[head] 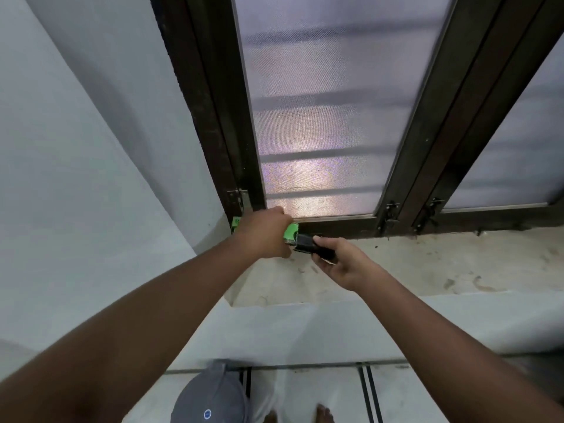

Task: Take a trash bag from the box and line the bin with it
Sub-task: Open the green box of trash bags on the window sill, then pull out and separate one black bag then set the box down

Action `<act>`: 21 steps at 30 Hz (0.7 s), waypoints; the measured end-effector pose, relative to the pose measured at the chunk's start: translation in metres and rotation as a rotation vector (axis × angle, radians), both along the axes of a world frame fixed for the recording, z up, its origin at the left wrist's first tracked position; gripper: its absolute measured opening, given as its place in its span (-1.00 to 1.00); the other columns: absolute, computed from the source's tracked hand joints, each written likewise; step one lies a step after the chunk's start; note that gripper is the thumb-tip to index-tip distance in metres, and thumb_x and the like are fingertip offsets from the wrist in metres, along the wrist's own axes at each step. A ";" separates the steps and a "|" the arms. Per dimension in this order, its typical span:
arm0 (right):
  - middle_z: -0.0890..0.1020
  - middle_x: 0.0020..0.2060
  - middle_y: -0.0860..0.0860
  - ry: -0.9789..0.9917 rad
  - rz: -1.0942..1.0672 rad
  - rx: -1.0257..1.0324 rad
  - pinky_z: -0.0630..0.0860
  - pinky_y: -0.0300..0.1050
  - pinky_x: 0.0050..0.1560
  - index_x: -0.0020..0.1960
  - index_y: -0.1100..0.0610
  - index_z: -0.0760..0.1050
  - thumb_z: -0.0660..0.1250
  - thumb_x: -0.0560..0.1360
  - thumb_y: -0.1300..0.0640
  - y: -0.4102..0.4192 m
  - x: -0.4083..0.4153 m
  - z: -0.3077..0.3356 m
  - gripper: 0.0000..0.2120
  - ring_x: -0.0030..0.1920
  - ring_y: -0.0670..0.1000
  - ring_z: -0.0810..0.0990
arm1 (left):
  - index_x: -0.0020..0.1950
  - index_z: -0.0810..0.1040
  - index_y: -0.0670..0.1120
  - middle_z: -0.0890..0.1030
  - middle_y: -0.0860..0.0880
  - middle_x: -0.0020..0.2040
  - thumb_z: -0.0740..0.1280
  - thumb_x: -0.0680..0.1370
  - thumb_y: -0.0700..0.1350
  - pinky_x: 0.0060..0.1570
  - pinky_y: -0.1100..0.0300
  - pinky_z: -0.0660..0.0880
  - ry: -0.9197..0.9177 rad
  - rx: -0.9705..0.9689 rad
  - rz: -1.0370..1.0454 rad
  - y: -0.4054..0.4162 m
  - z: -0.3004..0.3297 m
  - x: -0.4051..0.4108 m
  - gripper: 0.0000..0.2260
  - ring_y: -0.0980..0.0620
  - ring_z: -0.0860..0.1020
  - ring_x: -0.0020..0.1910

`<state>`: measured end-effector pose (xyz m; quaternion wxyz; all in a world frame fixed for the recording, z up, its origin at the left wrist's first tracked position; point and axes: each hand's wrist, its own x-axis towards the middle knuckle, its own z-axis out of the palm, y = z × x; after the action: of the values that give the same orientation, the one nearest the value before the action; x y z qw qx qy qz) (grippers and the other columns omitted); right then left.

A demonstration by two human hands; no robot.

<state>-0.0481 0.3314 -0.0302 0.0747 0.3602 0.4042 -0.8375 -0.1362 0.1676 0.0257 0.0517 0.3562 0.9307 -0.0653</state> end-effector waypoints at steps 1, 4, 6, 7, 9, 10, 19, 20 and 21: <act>0.55 0.10 0.19 0.000 -0.031 0.043 0.61 -0.11 0.19 0.06 0.27 0.54 0.43 0.54 0.30 0.004 0.001 0.000 -0.88 0.15 0.09 0.58 | 0.33 0.52 0.05 0.51 0.00 0.20 0.46 0.39 0.18 0.04 0.00 0.40 -0.086 0.056 0.078 -0.005 -0.010 -0.001 -0.46 -0.09 0.57 0.15; 0.55 0.14 0.17 0.025 -0.080 0.173 0.61 -0.11 0.16 0.17 0.24 0.51 0.45 0.53 0.31 0.012 0.005 0.000 -0.76 0.19 0.11 0.57 | 0.38 0.47 0.01 0.47 -0.02 0.30 0.49 0.44 0.14 0.02 0.07 0.47 -0.275 0.168 0.225 -0.018 -0.043 0.000 -0.45 -0.10 0.54 0.20; 0.56 0.11 0.15 0.052 -0.107 0.218 0.61 -0.12 0.13 0.14 0.21 0.50 0.46 0.51 0.32 0.015 0.008 -0.001 -0.76 0.14 0.09 0.59 | 0.47 0.39 -0.01 0.48 -0.04 0.36 0.48 0.47 0.09 0.09 0.04 0.50 -0.289 0.161 0.241 -0.022 -0.062 0.004 -0.39 -0.11 0.53 0.24; 0.56 0.09 0.14 0.061 -0.112 0.229 0.62 -0.12 0.11 0.11 0.19 0.50 0.46 0.51 0.32 0.016 0.010 -0.001 -0.78 0.11 0.08 0.59 | 0.50 0.35 -0.01 0.50 -0.06 0.37 0.46 0.47 0.07 0.12 0.02 0.52 -0.264 0.150 0.234 -0.025 -0.070 0.006 -0.36 -0.12 0.53 0.25; 0.58 0.07 0.13 0.067 -0.111 0.233 0.64 -0.07 0.11 0.09 0.19 0.51 0.46 0.52 0.31 0.016 0.014 -0.001 -0.81 0.09 0.09 0.62 | 0.57 0.25 0.01 0.46 -0.07 0.45 0.43 0.49 0.05 0.18 -0.04 0.50 -0.191 0.144 0.222 -0.029 -0.083 0.011 -0.31 -0.15 0.47 0.32; 0.58 0.08 0.13 0.069 -0.106 0.222 0.65 -0.02 0.13 0.10 0.20 0.51 0.45 0.53 0.30 0.016 0.015 -0.001 -0.81 0.09 0.12 0.64 | 0.60 0.20 0.02 0.38 -0.05 0.51 0.42 0.49 0.06 0.25 -0.06 0.47 -0.159 0.153 0.220 -0.031 -0.086 0.014 -0.27 -0.16 0.41 0.38; 0.61 0.07 0.19 0.172 0.072 0.233 0.57 0.03 0.30 0.18 0.35 0.56 0.32 0.48 0.57 0.006 0.012 0.005 -0.68 0.04 0.13 0.64 | 0.18 0.56 -0.04 0.60 -0.10 0.01 0.37 0.60 0.08 -0.31 0.21 0.51 -1.069 1.408 0.896 -0.002 -0.049 0.035 -0.75 0.00 0.59 -0.22; 0.61 0.07 0.18 0.190 0.112 0.280 0.58 -0.02 0.27 0.11 0.33 0.59 0.31 0.45 0.60 0.005 0.012 0.007 -0.68 0.03 0.09 0.63 | 0.19 0.57 -0.06 0.61 -0.12 -0.02 0.39 0.58 0.10 -0.30 0.17 0.52 -1.203 1.425 0.926 -0.002 -0.047 0.034 -0.71 -0.03 0.60 -0.23; 0.62 0.11 0.16 0.212 0.150 0.333 0.59 -0.07 0.21 0.01 0.29 0.61 0.32 0.42 0.62 0.004 0.012 0.008 -0.68 0.06 0.09 0.64 | 0.19 0.57 -0.08 0.62 -0.13 -0.05 0.42 0.57 0.08 -0.30 0.16 0.53 -1.271 1.427 0.918 -0.003 -0.047 0.032 -0.70 -0.03 0.60 -0.24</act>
<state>-0.0361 0.3354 -0.0227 0.0332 0.2462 0.5684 -0.7844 -0.1037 0.1651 -0.0215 0.3274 -0.1131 0.6009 0.7204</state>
